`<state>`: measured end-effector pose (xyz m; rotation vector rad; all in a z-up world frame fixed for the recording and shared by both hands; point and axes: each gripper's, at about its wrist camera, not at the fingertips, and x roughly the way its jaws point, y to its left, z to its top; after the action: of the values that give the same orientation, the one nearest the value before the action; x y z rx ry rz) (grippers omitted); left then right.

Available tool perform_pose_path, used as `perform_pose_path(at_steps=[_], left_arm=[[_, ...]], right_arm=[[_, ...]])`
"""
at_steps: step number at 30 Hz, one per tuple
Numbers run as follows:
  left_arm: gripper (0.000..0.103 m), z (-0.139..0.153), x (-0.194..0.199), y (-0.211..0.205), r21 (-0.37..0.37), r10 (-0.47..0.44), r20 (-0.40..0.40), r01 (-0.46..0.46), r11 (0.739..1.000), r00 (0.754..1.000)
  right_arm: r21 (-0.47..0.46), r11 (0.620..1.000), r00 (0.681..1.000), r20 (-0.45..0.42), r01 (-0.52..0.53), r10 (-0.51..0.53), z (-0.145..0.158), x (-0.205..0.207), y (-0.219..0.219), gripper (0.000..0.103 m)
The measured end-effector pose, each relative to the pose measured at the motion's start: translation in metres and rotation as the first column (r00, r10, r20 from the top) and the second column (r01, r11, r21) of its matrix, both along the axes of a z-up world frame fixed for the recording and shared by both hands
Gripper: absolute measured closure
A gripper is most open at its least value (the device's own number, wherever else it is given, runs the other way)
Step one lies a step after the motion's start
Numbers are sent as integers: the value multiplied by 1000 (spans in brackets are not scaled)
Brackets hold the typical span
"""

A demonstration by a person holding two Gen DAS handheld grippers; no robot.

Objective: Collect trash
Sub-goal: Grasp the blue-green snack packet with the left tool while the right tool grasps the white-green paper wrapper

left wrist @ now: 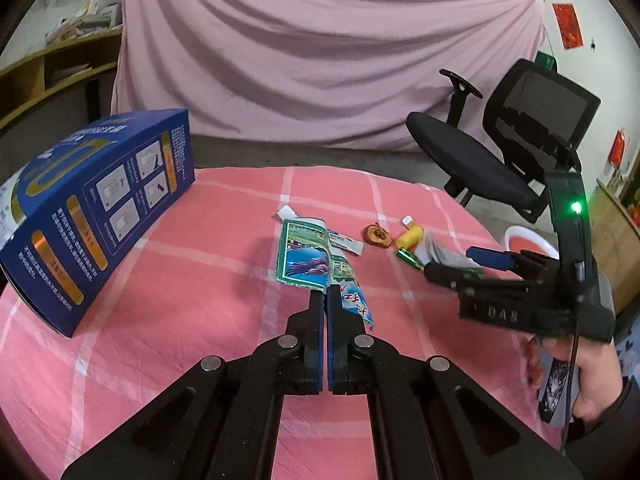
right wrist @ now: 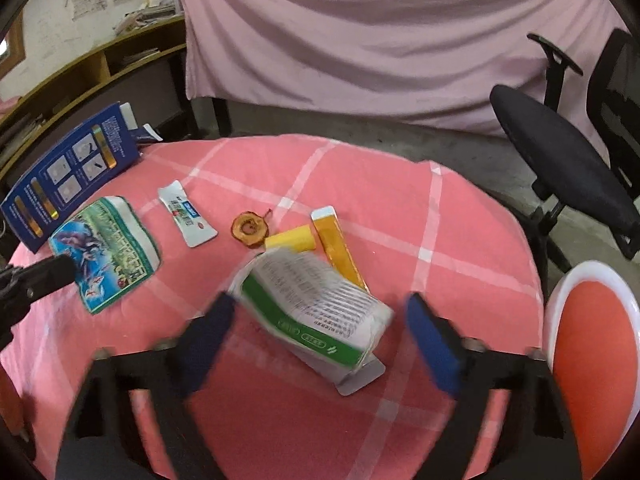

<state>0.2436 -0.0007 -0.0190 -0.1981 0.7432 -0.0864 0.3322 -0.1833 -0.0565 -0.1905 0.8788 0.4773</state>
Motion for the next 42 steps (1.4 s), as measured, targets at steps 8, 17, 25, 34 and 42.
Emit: perform_pose_path(at_steps=[8, 17, 25, 34, 42], left_arm=[[103, -4, 4, -5, 10, 17, -5, -17, 1000, 1000], [103, -5, 0, -8, 33, 15, 1, -15, 999, 1000], [103, -4, -1, -11, 56, 9, 13, -10, 998, 1000], [103, -4, -2, -12, 61, 16, 15, -17, 998, 1000], [103, -4, -2, -12, 66, 16, 11, -17, 998, 1000]], right_arm=[[64, 998, 1000, -14, 10, -9, 1, -1, -11, 52], [75, 997, 1000, 4, -11, 11, 4, -7, -11, 53], [98, 994, 999, 31, -37, 35, 9, -17, -11, 55], [106, 992, 996, 68, -73, 66, 15, -33, -10, 55], [114, 986, 992, 44, -125, 120, 15, -49, -14, 54]])
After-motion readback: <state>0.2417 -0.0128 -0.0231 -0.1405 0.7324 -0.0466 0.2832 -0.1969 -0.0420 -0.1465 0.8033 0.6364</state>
